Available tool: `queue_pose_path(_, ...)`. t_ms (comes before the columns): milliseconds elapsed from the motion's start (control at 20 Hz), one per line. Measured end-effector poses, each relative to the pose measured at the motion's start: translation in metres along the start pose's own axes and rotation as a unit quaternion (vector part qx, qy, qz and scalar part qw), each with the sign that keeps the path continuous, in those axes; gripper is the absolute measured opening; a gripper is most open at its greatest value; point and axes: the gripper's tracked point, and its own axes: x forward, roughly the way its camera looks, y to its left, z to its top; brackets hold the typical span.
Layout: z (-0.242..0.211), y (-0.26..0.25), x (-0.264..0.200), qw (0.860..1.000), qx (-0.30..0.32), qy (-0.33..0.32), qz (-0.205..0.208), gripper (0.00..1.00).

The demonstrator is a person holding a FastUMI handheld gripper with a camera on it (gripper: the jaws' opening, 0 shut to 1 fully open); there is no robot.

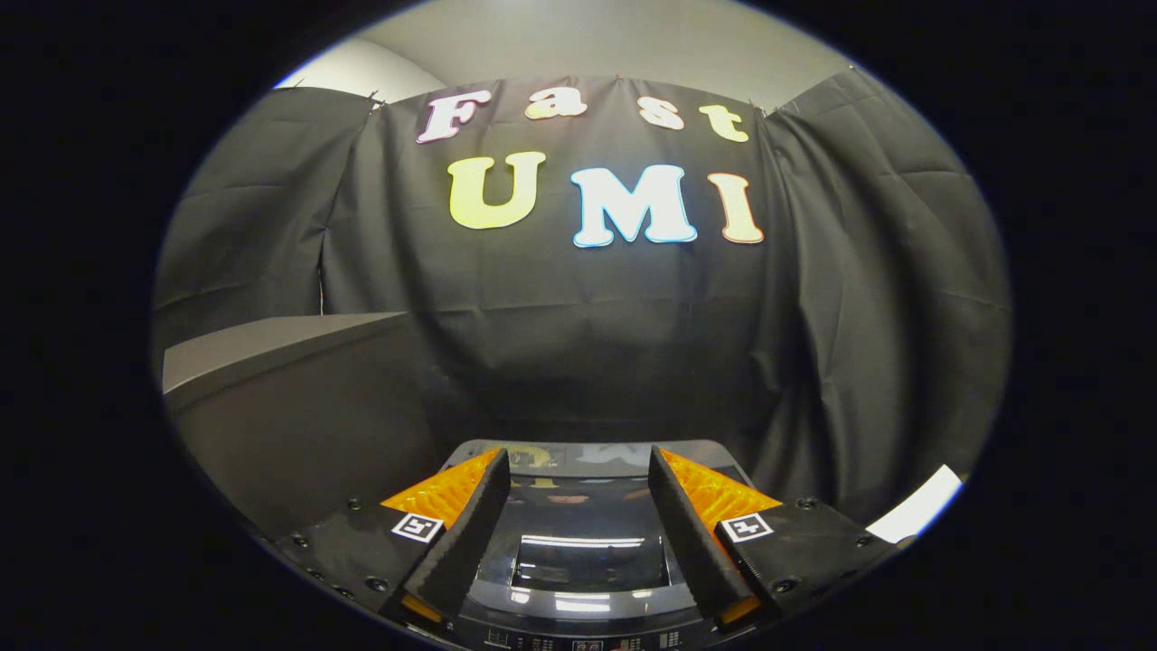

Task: Put the clothes into the washing machine and then close the washing machine lid.

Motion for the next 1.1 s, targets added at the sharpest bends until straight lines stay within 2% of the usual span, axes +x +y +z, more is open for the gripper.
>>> queue_pose_path(150,-0.005,0.000,-0.004,1.000,-0.003,0.006,0.003,0.96)
queue_pose_path(300,0.008,0.005,-0.021,1.000,0.002,-0.003,0.007,0.96)
queue_pose_path(800,0.093,0.025,-0.142,0.996,0.009,-0.086,-0.025,0.95)
queue_pose_path(1100,0.110,0.034,-0.203,0.993,0.011,-0.110,-0.051,0.95)
